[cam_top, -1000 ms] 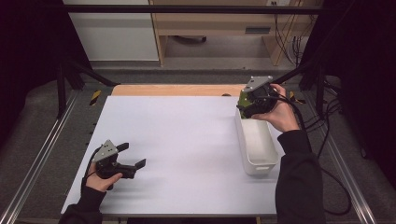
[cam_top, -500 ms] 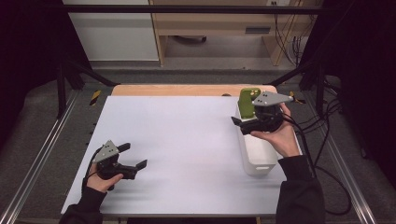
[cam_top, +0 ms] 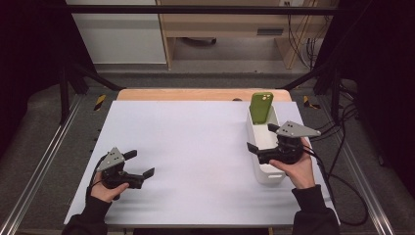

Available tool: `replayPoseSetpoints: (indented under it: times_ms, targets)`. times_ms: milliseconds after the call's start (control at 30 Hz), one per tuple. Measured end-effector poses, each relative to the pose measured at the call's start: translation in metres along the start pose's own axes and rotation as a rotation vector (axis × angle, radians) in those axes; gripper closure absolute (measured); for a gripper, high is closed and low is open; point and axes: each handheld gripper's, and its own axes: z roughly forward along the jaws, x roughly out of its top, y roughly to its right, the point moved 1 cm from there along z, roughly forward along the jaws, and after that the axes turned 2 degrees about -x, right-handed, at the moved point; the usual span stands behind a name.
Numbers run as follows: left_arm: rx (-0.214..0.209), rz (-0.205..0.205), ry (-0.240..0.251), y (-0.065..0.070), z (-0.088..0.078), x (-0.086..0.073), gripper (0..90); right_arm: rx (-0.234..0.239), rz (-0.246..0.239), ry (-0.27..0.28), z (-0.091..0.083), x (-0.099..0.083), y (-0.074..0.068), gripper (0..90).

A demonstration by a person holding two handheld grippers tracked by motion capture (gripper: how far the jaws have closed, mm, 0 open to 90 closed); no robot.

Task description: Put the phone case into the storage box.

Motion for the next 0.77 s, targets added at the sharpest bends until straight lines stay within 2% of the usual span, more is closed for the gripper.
replayPoseSetpoints:
  times_ms: [200,267,500,767]
  targets:
    - [-0.001,0.002,0.008,0.001,0.0,0.001,0.0,0.021,0.043,0.057,-0.011,-0.025,-0.001,1.0]
    - [0.001,0.004,0.01,0.001,-0.001,0.001,0.0,0.035,0.033,0.068,-0.013,-0.033,-0.001,0.6]
    - [-0.001,0.01,0.026,0.002,-0.003,0.003,0.0,0.039,0.007,0.048,-0.024,-0.054,-0.001,0.6]
    - [-0.006,0.017,0.032,0.004,-0.002,0.004,0.0,0.019,0.015,0.029,-0.031,-0.07,0.004,0.7]
